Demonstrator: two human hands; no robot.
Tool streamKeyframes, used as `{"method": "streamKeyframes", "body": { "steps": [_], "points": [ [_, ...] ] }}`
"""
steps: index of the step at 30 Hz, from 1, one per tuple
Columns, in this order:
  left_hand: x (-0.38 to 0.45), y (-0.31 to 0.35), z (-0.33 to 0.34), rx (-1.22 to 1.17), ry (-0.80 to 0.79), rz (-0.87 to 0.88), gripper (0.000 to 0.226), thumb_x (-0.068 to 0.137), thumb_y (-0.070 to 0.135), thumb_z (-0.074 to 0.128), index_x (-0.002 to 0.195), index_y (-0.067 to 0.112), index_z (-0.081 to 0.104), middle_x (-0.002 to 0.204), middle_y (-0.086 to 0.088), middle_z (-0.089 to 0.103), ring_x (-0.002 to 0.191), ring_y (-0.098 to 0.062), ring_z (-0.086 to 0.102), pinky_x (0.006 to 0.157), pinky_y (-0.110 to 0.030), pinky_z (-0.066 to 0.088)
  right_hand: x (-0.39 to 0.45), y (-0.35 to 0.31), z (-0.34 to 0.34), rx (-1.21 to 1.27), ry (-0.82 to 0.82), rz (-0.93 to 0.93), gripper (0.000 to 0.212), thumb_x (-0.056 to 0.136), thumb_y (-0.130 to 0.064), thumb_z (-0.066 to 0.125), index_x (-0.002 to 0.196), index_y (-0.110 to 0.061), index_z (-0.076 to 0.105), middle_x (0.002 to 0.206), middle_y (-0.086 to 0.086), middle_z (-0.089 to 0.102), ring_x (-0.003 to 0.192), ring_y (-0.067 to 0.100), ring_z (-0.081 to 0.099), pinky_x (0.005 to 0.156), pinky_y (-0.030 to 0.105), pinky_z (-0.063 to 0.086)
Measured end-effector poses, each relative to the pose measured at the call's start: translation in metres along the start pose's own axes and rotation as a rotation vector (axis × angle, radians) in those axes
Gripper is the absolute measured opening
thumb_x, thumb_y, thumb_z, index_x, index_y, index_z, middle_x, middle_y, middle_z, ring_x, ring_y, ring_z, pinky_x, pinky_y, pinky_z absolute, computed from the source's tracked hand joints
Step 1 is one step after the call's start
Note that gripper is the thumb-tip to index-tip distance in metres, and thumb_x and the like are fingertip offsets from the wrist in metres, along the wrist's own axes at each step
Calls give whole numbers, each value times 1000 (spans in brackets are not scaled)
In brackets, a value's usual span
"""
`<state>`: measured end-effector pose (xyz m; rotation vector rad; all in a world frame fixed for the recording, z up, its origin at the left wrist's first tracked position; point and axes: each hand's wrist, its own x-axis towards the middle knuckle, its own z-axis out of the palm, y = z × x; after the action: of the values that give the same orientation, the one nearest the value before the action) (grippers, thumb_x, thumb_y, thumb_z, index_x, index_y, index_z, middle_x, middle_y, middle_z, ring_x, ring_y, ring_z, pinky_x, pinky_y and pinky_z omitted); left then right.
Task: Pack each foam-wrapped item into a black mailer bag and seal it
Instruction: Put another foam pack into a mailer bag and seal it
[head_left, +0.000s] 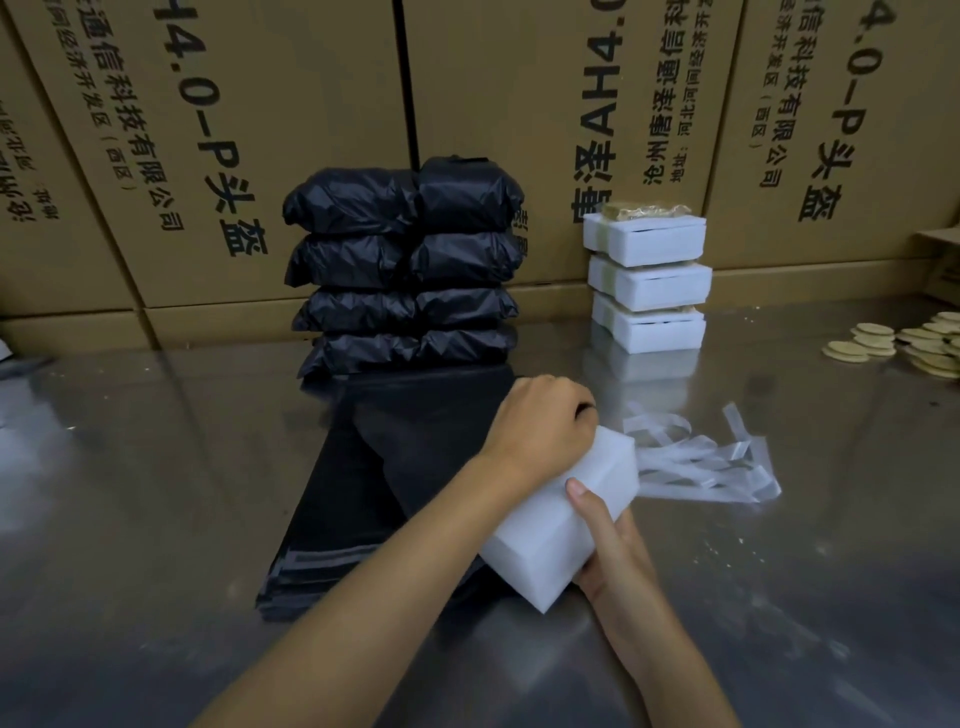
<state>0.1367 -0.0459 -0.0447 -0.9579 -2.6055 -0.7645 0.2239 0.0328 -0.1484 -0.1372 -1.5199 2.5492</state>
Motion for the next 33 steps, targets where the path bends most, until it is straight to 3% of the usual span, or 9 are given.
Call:
{"method": "streamKeyframes", "body": {
  "steps": [3, 7, 12, 15, 17, 21, 24, 27, 33],
  "points": [
    [-14, -11, 4, 4, 136, 28, 28, 98, 19, 49, 111, 17, 74, 125, 0, 68, 121, -17, 55, 109, -33, 30, -2, 0, 0, -14, -11, 34, 73, 67, -52, 86, 132, -32, 59, 123, 3, 72, 113, 24, 70, 90, 41, 58],
    [-48, -38, -1, 78, 167, 45, 42, 101, 26, 43, 142, 27, 53, 154, 7, 42, 142, -8, 31, 118, -33, 17, -2, -3, 0, 7, 21, 65, 74, 68, -54, 85, 132, -28, 61, 123, 3, 72, 113, 22, 70, 84, 34, 61],
    [-93, -80, -9, 41, 359, -8, 42, 95, 27, 45, 133, 22, 62, 141, 8, 55, 132, -6, 44, 112, -27, 27, 3, -6, 4, 101, 95, 136, 68, 71, -48, 84, 130, -23, 62, 118, 3, 75, 108, 22, 72, 78, 34, 61],
    [-114, -102, -2, 33, 332, -89, 51, 92, 21, 60, 142, 22, 51, 150, 7, 42, 137, -10, 38, 111, -36, 32, 5, -7, 10, 124, 103, 154, 66, 71, -48, 80, 130, -25, 62, 118, 2, 75, 107, 21, 73, 86, 38, 57],
    [-120, -112, 1, -42, 330, -180, 64, 88, 22, 66, 147, 28, 40, 152, 11, 30, 135, -4, 30, 107, -29, 28, 4, -6, 21, 140, 84, 140, 63, 74, -46, 76, 132, -28, 60, 119, 0, 74, 107, 20, 72, 81, 36, 61],
    [-123, -123, 2, -221, 294, -360, 65, 88, 19, 66, 145, 34, 38, 121, 15, 26, 101, -6, 52, 74, -4, 38, 6, 0, 60, 246, 78, 150, 60, 78, -37, 79, 133, -27, 57, 117, 3, 75, 106, 22, 73, 85, 39, 60],
    [-124, -135, -1, -243, 249, -396, 62, 94, 14, 59, 147, 37, 36, 108, 9, 41, 74, -8, 56, 60, -10, 44, 13, 2, 94, 395, 93, 180, 54, 80, -27, 82, 129, -23, 59, 113, 9, 76, 102, 26, 74, 88, 43, 60],
    [-122, -147, -10, -396, 254, -460, 61, 94, 7, 55, 144, 38, 41, 94, 11, 64, 77, -1, 62, 58, -12, 48, 18, 10, 122, 473, 72, 214, 54, 79, -22, 84, 126, -19, 61, 111, 12, 76, 101, 28, 74, 96, 46, 57],
    [-119, -161, -14, -573, 247, -567, 51, 98, 18, 56, 144, 34, 42, 100, 13, 63, 88, 2, 61, 65, -11, 43, 35, 42, 138, 502, -29, 190, 38, 97, -18, 65, 133, -16, 56, 121, 10, 73, 113, 22, 70, 102, 38, 51]
  ]
}}
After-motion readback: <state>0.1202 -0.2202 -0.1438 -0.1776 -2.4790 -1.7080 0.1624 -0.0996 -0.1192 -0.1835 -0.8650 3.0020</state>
